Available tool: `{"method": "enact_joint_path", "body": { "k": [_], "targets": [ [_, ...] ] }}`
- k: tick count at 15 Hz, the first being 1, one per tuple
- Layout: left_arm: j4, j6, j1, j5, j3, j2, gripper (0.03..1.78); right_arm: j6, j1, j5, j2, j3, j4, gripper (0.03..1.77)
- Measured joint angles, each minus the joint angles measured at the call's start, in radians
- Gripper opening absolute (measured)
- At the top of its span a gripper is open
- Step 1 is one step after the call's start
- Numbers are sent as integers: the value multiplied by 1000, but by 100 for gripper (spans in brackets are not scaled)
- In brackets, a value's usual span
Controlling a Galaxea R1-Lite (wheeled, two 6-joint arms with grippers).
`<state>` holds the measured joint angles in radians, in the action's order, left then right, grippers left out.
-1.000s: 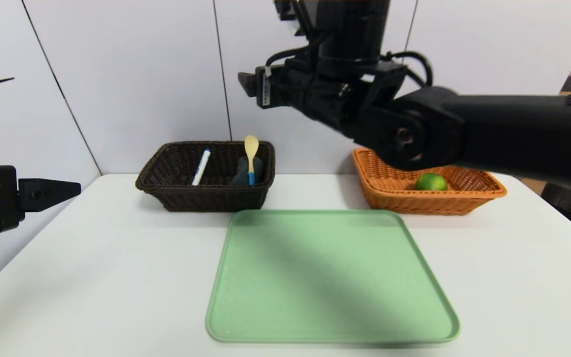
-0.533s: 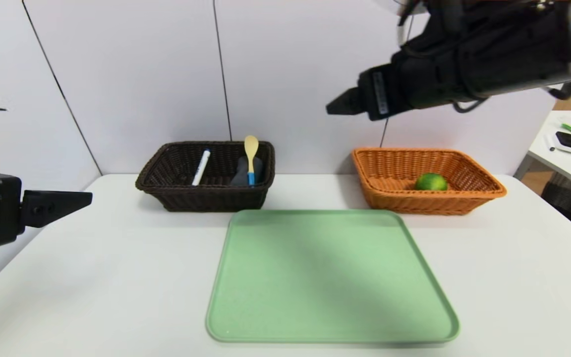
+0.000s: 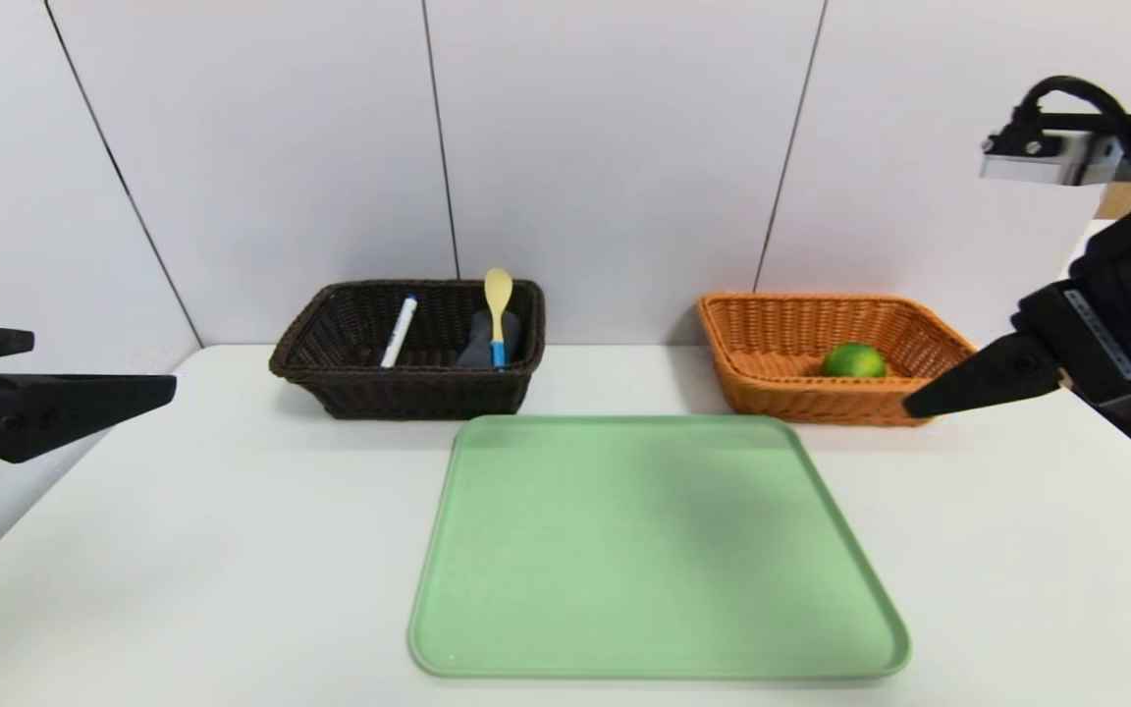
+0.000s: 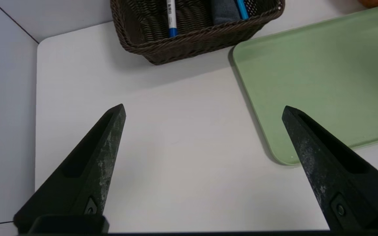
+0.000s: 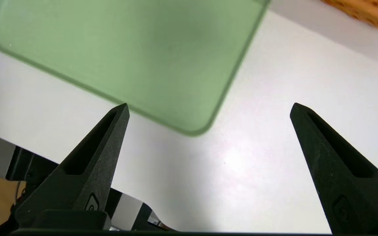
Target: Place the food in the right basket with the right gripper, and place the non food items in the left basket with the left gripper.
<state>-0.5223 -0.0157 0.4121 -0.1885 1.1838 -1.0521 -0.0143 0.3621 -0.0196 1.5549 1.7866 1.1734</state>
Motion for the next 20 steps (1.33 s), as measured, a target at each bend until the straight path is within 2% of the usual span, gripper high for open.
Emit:
{"method": "enact_joint_path", "body": {
  "k": [4,7,10,13,15,20],
  "targets": [
    [-9,2,-106,-6,-8,52,169,-2,-150,30,-147,-142,-5,169],
    [-13,1,-206,-6,-52,133,169,-3,-231,34,-293,-280,-21,169],
    [-30,2,-246,-14,-117,260,169,2,-278,36,-482,-465,-99,169],
    [-107,0,-259,-71,-162,394,169,3,-315,38,-710,-669,-210,169],
    [-122,-2,-277,-86,-205,478,169,-5,-333,40,-873,-788,-250,169],
    [-119,-1,-367,-60,-340,666,169,-19,-350,51,-1206,-1000,-353,169]
  ]
}}
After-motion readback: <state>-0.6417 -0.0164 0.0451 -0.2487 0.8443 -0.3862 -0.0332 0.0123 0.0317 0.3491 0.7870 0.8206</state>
